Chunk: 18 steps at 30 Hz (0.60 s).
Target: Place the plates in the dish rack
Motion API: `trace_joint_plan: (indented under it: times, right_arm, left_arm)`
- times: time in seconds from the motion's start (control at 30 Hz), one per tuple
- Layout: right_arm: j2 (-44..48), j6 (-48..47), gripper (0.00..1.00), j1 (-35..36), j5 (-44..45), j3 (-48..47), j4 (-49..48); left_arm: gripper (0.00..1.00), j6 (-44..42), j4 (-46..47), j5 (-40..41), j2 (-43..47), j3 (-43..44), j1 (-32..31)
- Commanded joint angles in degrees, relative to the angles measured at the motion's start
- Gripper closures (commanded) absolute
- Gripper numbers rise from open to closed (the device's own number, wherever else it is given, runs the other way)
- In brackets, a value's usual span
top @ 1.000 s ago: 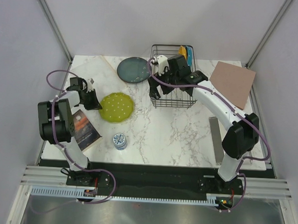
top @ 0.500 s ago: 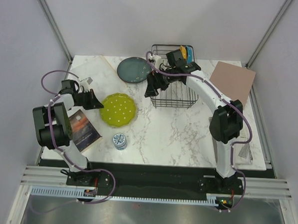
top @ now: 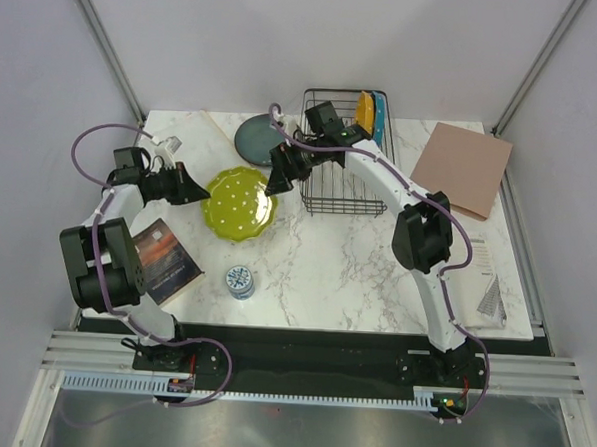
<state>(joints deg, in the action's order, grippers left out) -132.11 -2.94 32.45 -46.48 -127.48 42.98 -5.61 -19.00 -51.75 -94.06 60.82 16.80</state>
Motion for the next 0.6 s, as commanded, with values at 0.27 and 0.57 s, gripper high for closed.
trace_joint_plan:
  times: [0.27,0.57]
  right_arm:
    - [-1.3,2.1,0.07,2.1,1.2,-2.5,-1.1]
    - [-1.2,5.6,0.22,2.6,-1.2,-1.9,-3.5]
  left_arm:
    - [0.98,5.1,1.2,-10.9,7.0,3.9,0.0]
    - [0.98,6.7,1.2,-10.9,8.4,2.6,0.1]
